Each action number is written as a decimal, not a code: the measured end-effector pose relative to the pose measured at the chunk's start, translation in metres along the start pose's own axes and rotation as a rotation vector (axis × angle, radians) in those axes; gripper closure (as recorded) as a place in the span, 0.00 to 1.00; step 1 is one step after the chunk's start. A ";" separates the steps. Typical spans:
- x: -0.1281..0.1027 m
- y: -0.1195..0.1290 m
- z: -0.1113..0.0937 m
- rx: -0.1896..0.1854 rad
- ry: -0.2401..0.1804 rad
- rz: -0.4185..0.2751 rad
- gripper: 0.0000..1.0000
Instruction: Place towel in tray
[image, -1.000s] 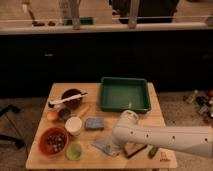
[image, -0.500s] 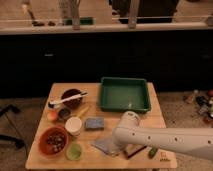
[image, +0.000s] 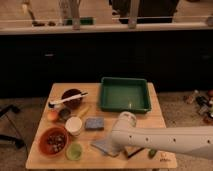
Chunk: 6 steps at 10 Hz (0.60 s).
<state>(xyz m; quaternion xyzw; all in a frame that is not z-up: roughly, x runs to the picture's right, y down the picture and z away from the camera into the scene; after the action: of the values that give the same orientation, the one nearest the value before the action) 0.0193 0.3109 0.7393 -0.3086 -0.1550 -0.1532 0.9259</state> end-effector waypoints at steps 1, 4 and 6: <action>-0.003 0.000 0.001 -0.005 0.003 -0.011 0.43; -0.004 0.000 0.003 -0.008 0.007 -0.017 0.20; -0.003 0.000 0.004 -0.010 0.008 -0.012 0.20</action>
<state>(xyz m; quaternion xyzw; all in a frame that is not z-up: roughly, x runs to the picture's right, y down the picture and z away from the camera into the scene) 0.0159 0.3144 0.7411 -0.3115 -0.1523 -0.1606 0.9241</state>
